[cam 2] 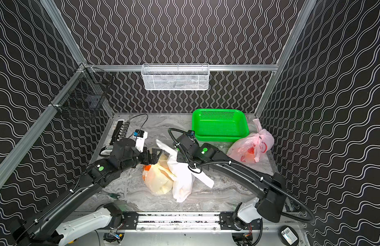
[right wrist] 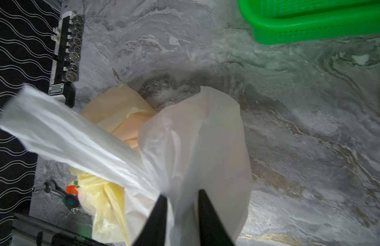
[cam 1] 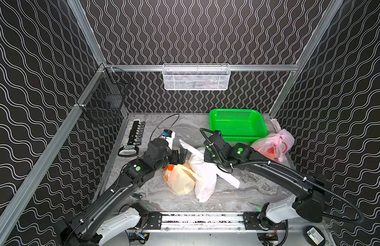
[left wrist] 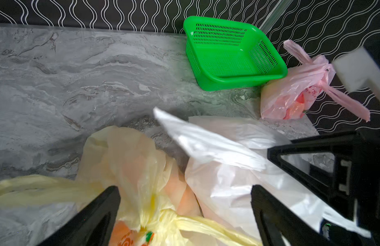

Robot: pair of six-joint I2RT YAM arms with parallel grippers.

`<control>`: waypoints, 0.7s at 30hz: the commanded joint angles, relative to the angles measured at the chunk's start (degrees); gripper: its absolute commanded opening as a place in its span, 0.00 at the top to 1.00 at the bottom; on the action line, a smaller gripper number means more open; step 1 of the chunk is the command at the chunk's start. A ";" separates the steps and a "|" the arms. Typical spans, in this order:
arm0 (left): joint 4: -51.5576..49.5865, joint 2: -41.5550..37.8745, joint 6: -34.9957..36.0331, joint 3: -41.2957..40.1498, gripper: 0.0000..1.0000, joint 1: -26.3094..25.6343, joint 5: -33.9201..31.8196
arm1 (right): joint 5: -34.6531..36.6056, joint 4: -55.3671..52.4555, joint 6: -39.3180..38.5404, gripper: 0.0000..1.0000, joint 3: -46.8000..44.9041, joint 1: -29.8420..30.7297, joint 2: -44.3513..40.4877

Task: Place the oranges into plastic bags & tie knots
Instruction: Place the plastic bag at the center of the board.

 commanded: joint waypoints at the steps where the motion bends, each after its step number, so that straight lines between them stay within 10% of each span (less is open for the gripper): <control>1: 0.11 -0.46 3.33 -0.02 0.01 0.14 0.73 | 5.69 1.13 -1.72 0.18 1.64 0.11 -1.38; 7: 9.48 5.15 9.00 3.38 0.01 -2.05 4.51 | 21.92 -4.09 -6.17 0.01 -1.93 -7.44 -13.28; 15: 20.45 22.62 14.03 12.87 0.01 -10.48 8.74 | 10.59 2.51 -18.21 0.00 -8.31 -46.04 -18.50; 21: 24.91 35.11 13.29 20.14 0.01 -13.93 11.86 | 0.44 6.69 -19.63 0.00 -6.25 -63.58 -8.36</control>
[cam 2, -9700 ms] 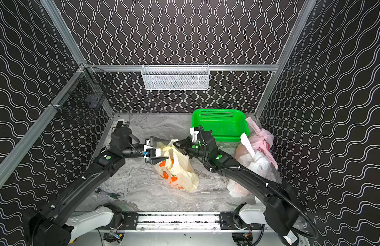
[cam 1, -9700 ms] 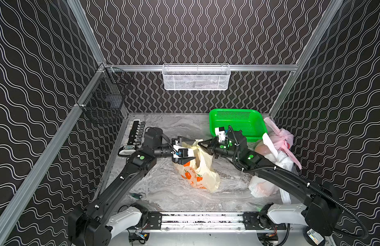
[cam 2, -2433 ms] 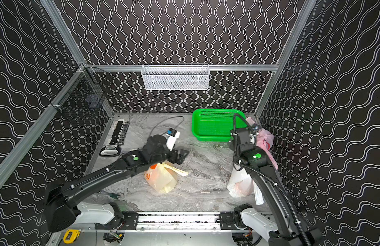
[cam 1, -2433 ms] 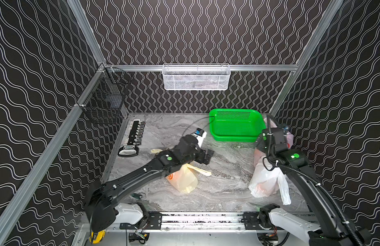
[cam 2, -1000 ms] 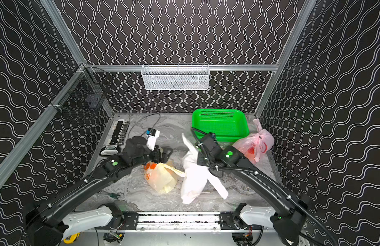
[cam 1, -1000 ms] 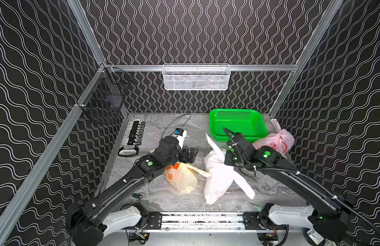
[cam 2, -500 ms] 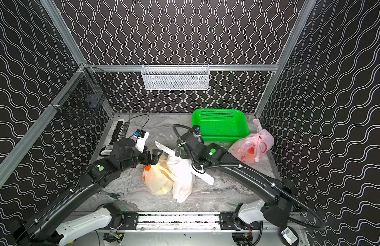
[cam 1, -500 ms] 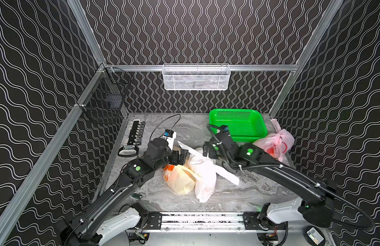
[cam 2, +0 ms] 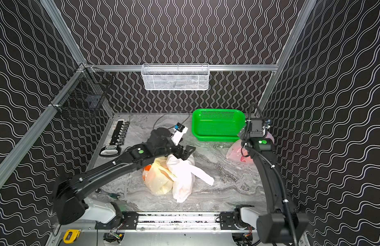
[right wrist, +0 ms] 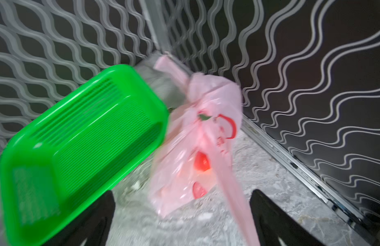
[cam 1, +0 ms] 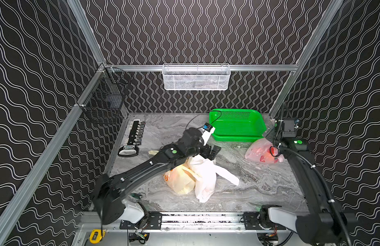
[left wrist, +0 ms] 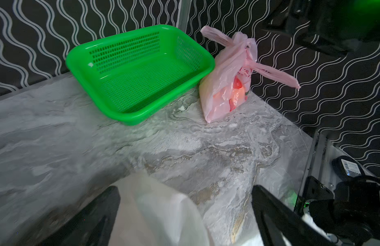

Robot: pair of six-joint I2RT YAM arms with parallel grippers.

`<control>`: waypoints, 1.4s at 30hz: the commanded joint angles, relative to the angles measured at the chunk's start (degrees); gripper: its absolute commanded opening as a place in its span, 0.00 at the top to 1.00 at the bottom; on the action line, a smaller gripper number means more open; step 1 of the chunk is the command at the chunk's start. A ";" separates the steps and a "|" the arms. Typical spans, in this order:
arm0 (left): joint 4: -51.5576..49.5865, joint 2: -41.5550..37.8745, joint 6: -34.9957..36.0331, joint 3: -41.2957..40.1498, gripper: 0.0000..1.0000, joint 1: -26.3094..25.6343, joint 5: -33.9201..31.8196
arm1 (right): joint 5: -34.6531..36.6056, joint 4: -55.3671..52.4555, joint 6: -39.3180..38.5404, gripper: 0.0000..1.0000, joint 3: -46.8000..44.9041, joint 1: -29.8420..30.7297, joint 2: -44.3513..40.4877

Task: Place the oranges into plastic bags & tie knots
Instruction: Place the plastic bag at the center of the board, then pick up the plastic bag at the center of the board.

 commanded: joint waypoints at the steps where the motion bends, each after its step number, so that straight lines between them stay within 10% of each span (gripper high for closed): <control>1: 4.75 4.91 1.26 3.93 0.01 -1.34 3.08 | -6.58 3.56 -1.88 0.00 1.74 -5.48 4.81; 9: 6.66 10.53 -0.43 5.60 0.01 -2.84 5.00 | -21.51 9.81 -1.39 0.00 5.47 -15.56 16.95; 21: 5.54 9.19 -0.47 3.23 0.01 -2.74 3.06 | -21.11 6.75 -0.98 0.00 9.40 -16.05 26.34; 33: 3.64 1.40 -5.33 -0.78 0.01 3.42 6.32 | -14.38 7.62 0.81 0.90 -0.15 -16.02 16.11; 42: -4.55 -4.40 -7.23 -1.17 0.01 10.78 19.68 | -17.26 -3.68 -2.43 1.00 -8.10 -8.79 -3.36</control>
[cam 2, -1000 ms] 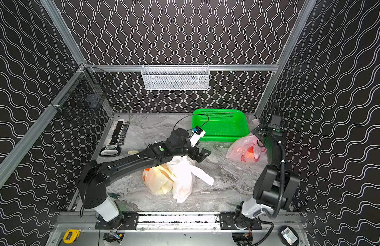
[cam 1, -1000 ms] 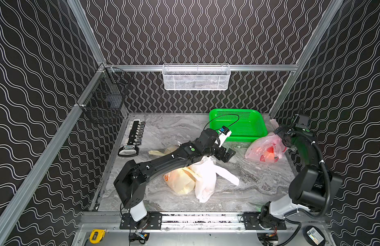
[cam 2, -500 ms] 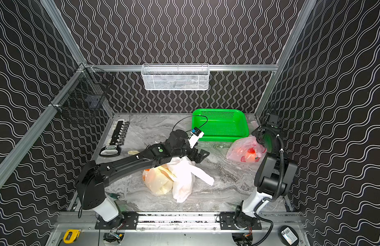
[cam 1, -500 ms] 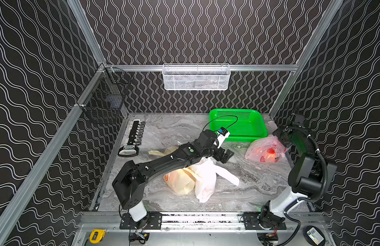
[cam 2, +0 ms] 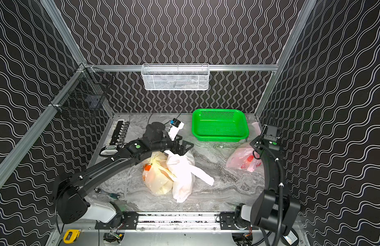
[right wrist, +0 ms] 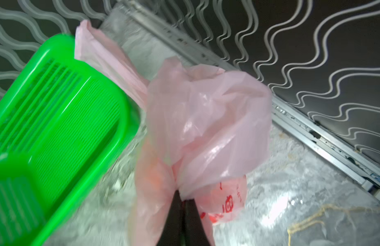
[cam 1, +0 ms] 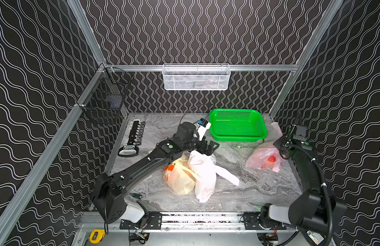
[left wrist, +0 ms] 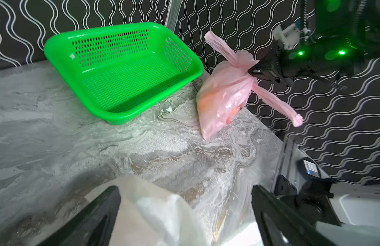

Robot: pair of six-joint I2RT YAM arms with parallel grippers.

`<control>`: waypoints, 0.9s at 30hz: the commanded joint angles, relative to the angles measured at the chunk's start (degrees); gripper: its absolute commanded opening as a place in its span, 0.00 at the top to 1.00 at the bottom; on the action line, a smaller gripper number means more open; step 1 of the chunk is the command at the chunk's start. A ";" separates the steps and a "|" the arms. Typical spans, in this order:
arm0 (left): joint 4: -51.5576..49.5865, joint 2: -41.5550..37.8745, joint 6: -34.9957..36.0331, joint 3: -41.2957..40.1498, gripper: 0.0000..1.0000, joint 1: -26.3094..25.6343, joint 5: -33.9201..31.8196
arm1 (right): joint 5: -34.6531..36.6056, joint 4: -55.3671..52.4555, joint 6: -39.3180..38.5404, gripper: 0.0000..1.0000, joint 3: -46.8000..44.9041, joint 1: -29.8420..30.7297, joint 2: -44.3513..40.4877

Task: Place the oranges into plastic bags & tie knots
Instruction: Pick up the plastic bag at the center of the board, then place the plastic bag at the center of the board.

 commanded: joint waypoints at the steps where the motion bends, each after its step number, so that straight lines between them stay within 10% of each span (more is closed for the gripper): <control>1: -0.76 -0.75 -3.65 0.09 0.01 2.97 9.22 | 0.48 -8.34 -2.18 1.00 0.30 4.27 -5.00; 9: -3.06 -1.60 -2.90 1.56 0.01 4.41 8.65 | -0.08 -18.95 -0.34 1.00 4.13 22.94 -11.01; 19: -7.71 -12.72 -0.99 -8.17 0.01 6.07 -5.21 | -7.91 -7.03 -8.60 0.99 2.25 42.74 -5.25; 24: -9.93 -17.70 -0.75 -12.97 0.01 6.18 -15.60 | -6.79 -2.58 -7.83 0.15 1.73 43.57 -5.09; 27: -14.40 -19.47 2.14 -12.00 0.01 6.50 -22.61 | -3.43 3.17 -6.62 0.00 2.57 43.50 -8.17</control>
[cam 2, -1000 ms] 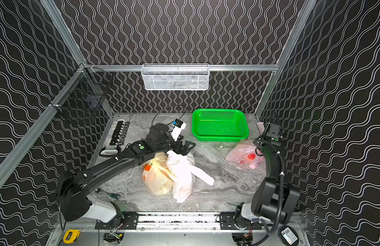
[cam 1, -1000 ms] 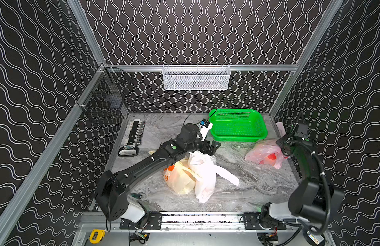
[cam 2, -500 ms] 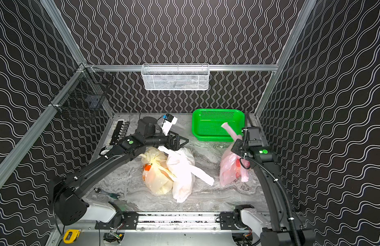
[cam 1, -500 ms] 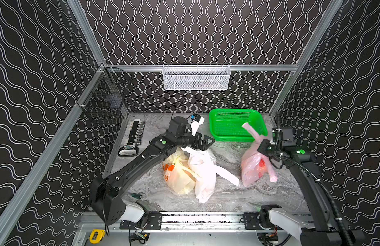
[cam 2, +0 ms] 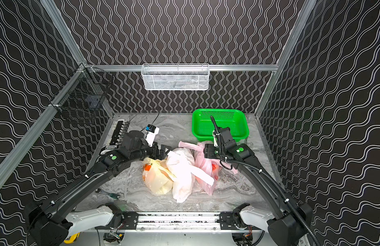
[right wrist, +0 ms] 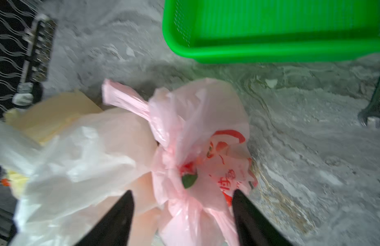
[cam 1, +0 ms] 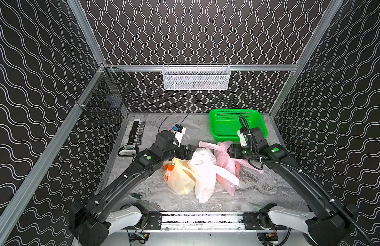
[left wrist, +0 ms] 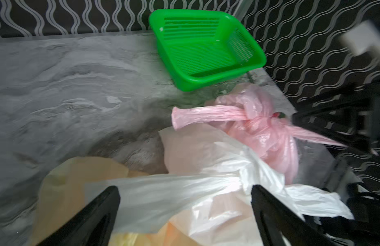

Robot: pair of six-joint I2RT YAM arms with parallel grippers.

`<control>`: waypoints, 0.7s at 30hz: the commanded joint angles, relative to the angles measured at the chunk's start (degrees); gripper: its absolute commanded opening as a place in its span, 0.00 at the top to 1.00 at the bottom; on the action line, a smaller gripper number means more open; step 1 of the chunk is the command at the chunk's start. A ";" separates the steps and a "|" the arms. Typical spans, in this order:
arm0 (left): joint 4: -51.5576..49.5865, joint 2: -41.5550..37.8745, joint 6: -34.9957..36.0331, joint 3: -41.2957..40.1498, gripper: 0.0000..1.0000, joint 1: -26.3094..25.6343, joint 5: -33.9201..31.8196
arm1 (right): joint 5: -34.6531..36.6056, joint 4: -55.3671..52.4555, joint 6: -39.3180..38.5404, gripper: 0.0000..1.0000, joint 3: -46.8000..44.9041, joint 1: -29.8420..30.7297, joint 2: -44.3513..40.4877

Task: Place the oranges into plastic bags & tie knots
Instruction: Place the plastic bag at the center of the board.

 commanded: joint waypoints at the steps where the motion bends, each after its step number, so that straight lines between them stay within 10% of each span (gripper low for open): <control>1: -4.33 -2.12 4.28 0.62 0.01 1.22 -11.60 | 6.30 8.95 1.51 0.01 0.98 0.05 -3.03; 8: -1.96 -5.26 1.82 -1.82 0.01 21.91 -14.60 | 28.60 22.57 0.89 0.00 -11.09 -4.45 -10.39; 14: 6.27 -3.73 -4.07 -9.98 0.01 37.51 -9.48 | 20.50 28.91 0.71 0.00 -19.37 -20.95 -6.91; 21: 24.34 -6.65 5.15 -23.88 0.01 39.04 -12.96 | 16.20 44.51 -10.60 0.00 -29.82 -25.15 -0.98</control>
